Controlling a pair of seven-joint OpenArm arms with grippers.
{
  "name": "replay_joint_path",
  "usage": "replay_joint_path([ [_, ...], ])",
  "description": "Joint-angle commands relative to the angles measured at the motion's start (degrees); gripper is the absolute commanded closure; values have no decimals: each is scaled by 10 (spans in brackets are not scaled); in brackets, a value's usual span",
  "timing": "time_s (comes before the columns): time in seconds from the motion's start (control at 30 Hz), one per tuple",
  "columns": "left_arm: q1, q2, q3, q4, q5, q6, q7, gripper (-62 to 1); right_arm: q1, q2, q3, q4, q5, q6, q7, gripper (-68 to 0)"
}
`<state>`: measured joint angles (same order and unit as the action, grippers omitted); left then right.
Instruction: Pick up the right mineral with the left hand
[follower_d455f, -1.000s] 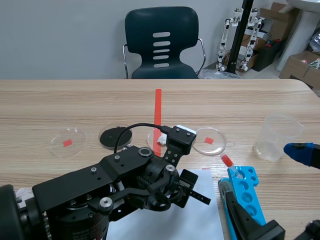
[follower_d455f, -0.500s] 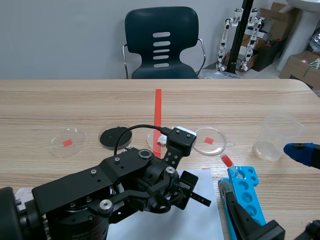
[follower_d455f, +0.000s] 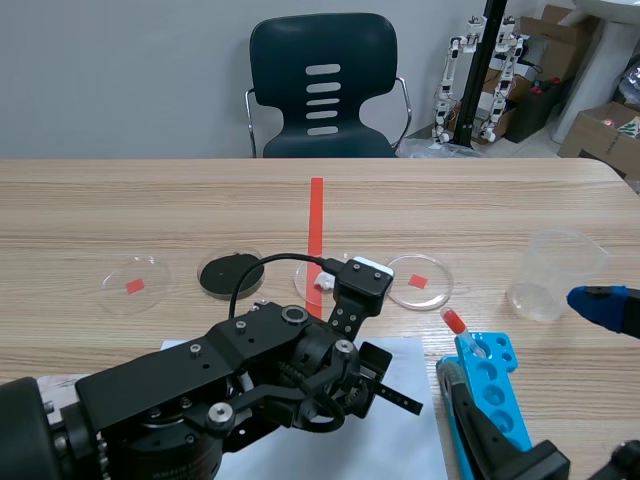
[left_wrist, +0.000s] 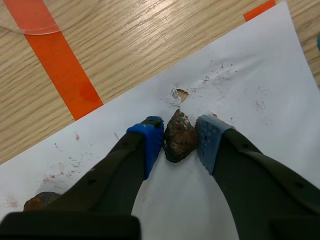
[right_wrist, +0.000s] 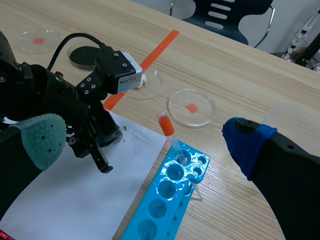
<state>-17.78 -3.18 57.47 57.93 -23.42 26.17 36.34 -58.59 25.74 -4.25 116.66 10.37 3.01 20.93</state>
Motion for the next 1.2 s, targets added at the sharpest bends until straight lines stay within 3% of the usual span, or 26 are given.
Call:
replay_joint_path([
  [0.0, -2, 6, 2, 6, 1, 1, -5, -130, 5, 4, 1, 3, 4, 0, 9, -679],
  [0.17, -2, 6, 2, 6, 1, 1, -5, -79, 5, 4, 1, 3, 4, 0, 9, -679],
  [0.37, 2, -13, 0, 49, 1, 0, -5, -74, 5, 4, 1, 3, 4, 0, 9, -679],
  [0.63, 35, -89, -42, 177, 1, 0, -6, -74, 5, 4, 1, 3, 4, 0, 9, -679],
  [0.87, 97, -172, -128, 292, 1, -3, -9, -74, 5, 4, 1, 3, 4, 0, 9, -679],
  [1.17, 258, -285, -258, 418, 1, -121, -137, -74, 5, 4, 1, 3, 4, 0, 9, -679],
])
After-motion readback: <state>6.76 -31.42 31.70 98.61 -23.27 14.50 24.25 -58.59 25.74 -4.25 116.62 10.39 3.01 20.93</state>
